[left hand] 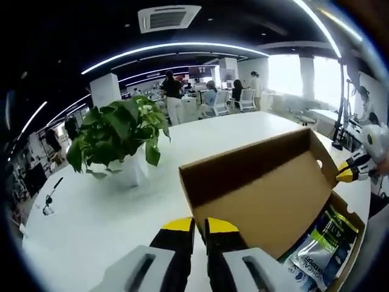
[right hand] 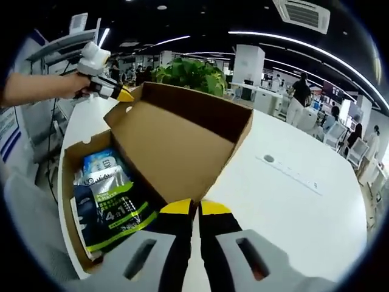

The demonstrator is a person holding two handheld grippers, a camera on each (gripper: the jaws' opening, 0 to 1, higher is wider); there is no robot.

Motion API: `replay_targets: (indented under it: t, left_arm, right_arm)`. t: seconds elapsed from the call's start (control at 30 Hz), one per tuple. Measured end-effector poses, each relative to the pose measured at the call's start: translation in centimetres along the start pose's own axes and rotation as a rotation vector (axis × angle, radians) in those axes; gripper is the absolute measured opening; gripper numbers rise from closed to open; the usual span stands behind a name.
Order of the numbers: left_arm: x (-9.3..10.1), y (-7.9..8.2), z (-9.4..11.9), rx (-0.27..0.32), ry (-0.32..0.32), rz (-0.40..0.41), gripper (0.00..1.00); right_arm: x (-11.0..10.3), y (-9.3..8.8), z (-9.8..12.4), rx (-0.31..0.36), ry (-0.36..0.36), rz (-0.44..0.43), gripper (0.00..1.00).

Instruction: Operate the shoe box by opening the lid, removing the specified soft item, and placing it in the target area until the item is outside and the box remains undamaged.

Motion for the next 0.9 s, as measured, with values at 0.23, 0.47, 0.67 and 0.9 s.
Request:
replay_targets:
  t: [0.23, 0.47, 0.67, 0.9]
  left_arm:
    - [0.5, -1.6, 0.2, -0.022, -0.009, 0.032, 0.06]
    - [1.2, -2.8, 0.7, -0.033, -0.011, 0.057, 0.06]
    - [1.9, -4.2, 1.4, -0.048, -0.010, 0.078, 0.06]
    - [2.5, -5.5, 2.1, -0.057, 0.000, 0.111, 0.05]
  right_arm:
    - [0.1, 0.1, -0.2, -0.001, -0.002, 0.007, 0.01]
    - [0.3, 0.0, -0.4, -0.006, -0.006, 0.009, 0.01]
    - [0.5, 0.0, -0.7, -0.015, -0.007, 0.005, 0.02]
    - [0.7, -0.2, -1.1, -0.033, -0.012, 0.004, 0.02]
Point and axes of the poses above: the point that each gripper's makers call its tool centre point, and the gripper's own axes: z roughly backward along the fingers, x roughly to its right, y roughly out of its top, the point moved 3 cm from there along z, roughly backward along the fingers, and after that the axes turned 9 degrees about -y, right-handed, at the moved point
